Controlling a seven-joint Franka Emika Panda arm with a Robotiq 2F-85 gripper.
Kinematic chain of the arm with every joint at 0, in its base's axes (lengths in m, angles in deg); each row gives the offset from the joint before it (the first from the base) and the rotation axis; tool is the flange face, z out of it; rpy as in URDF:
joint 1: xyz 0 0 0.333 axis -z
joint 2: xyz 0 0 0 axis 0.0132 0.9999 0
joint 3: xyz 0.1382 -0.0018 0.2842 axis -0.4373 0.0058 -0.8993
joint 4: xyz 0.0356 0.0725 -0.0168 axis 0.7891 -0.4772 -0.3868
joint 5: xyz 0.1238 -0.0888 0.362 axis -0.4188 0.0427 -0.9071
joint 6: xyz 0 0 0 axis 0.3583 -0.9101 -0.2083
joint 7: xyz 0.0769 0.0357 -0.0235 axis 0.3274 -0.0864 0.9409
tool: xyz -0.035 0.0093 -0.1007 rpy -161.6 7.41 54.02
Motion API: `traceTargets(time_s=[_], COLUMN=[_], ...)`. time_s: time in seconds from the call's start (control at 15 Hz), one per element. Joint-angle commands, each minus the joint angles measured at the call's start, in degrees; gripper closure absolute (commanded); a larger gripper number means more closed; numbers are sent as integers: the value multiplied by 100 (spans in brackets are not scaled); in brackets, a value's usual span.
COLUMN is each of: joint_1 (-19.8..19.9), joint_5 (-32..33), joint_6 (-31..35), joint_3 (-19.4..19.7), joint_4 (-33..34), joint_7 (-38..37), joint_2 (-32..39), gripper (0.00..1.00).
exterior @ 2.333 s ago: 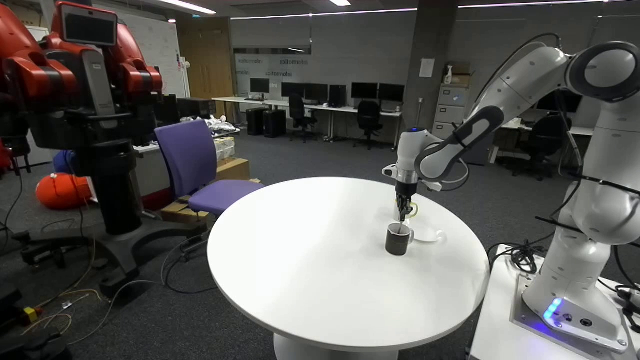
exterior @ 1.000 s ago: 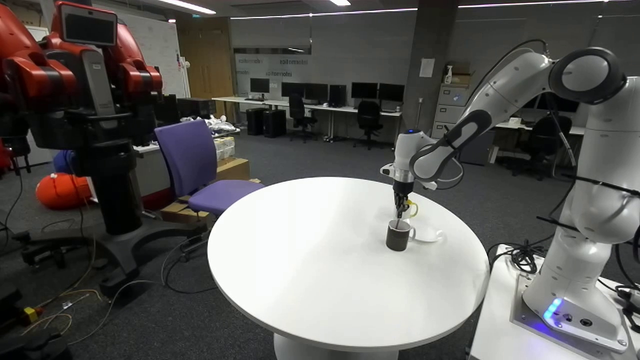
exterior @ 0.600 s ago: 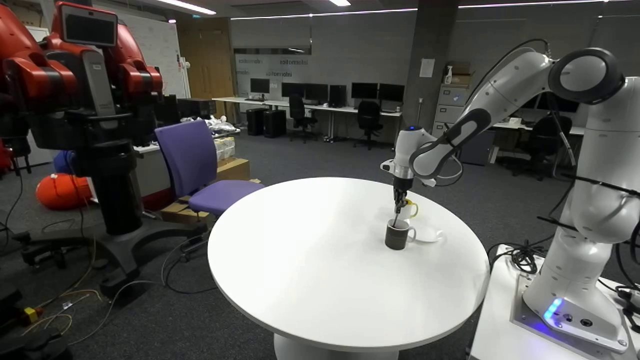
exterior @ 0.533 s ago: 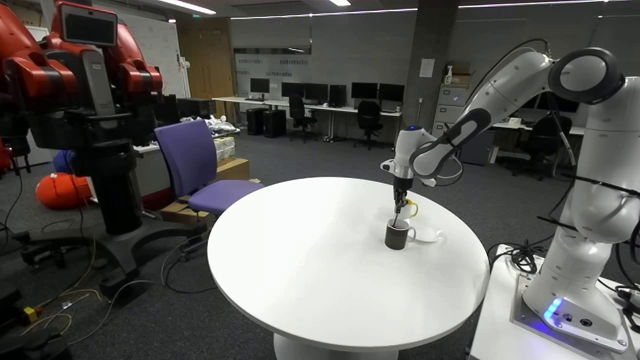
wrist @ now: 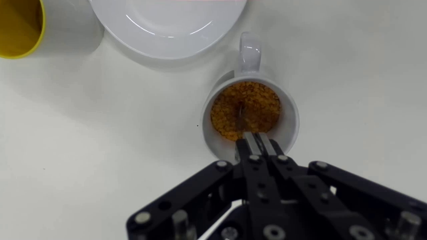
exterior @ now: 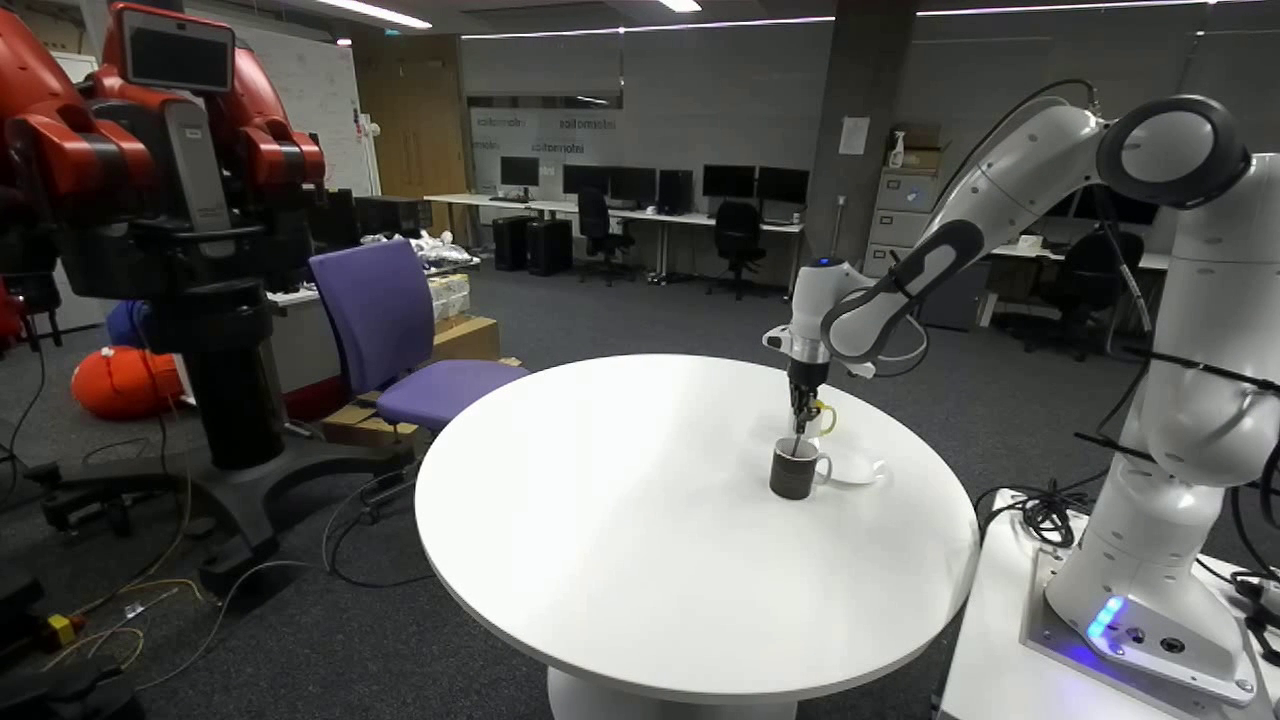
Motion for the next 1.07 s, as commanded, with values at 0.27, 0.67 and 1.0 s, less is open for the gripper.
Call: traceTargets(time_s=[0.27,0.67,1.0], joint_1=[20,-6,-31], joint_5=[-118,-81,-151], joint_6=[-83,-65,-82], joint_3=[-270,-319,-452], joint_4=[113,356,575], joint_7=[204,114,113], joint_2=[-21,212,407], gripper=[99,99,99])
